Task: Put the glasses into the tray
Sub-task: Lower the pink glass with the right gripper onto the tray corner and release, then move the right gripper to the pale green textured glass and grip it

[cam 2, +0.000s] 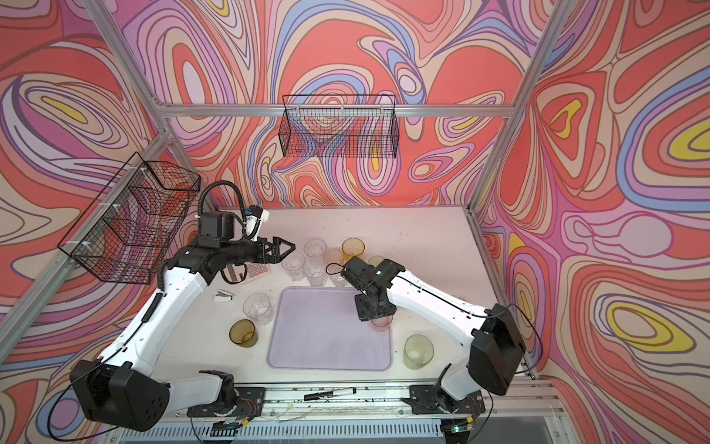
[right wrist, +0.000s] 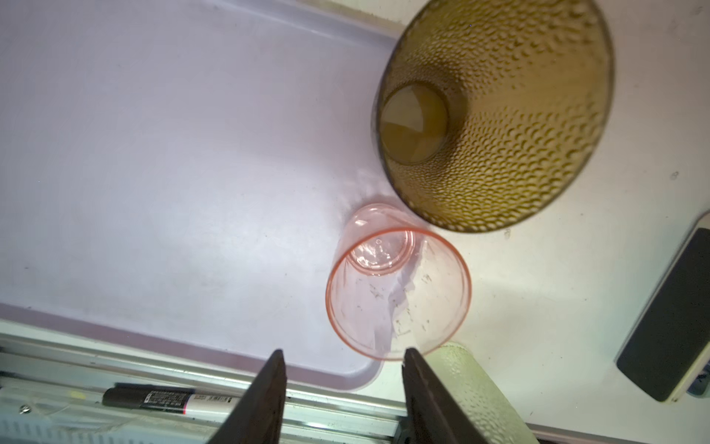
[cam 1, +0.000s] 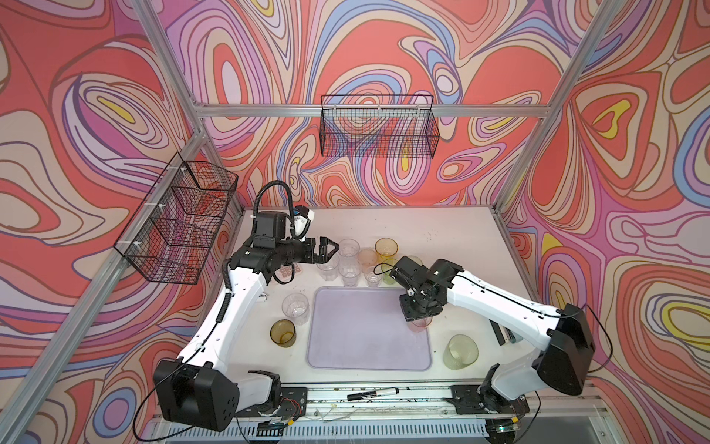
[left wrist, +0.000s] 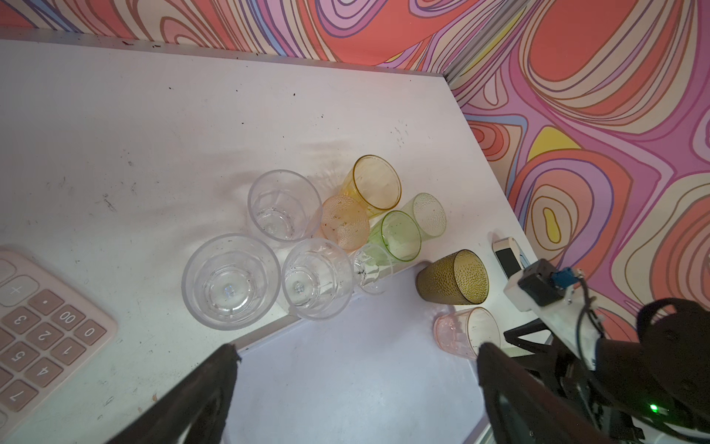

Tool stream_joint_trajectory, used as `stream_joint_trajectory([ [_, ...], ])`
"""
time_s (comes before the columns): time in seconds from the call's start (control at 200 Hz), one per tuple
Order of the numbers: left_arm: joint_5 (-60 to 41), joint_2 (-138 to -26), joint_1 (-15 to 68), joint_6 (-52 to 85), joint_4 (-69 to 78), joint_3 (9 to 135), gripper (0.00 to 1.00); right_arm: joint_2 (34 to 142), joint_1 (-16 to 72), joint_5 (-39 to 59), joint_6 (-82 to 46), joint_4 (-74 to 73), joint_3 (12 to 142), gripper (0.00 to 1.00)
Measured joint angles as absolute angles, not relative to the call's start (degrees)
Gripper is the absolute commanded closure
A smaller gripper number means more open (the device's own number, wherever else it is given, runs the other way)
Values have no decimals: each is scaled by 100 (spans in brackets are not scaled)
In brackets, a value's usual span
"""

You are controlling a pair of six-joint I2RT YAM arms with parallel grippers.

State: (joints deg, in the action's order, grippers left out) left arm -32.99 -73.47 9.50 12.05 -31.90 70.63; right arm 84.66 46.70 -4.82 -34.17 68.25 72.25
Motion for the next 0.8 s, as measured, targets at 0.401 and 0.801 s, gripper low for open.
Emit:
stream_joint_trajectory([
  [0.401, -3317, -7557, 950, 1227, -3240, 7188, 0, 8007, 4681, -419, -3909, 7935, 7760, 47],
  [0.801, -3140, -7561, 950, 1208, -3723, 7500, 0, 7376, 4696, -342, -4180, 8890, 7638, 46],
])
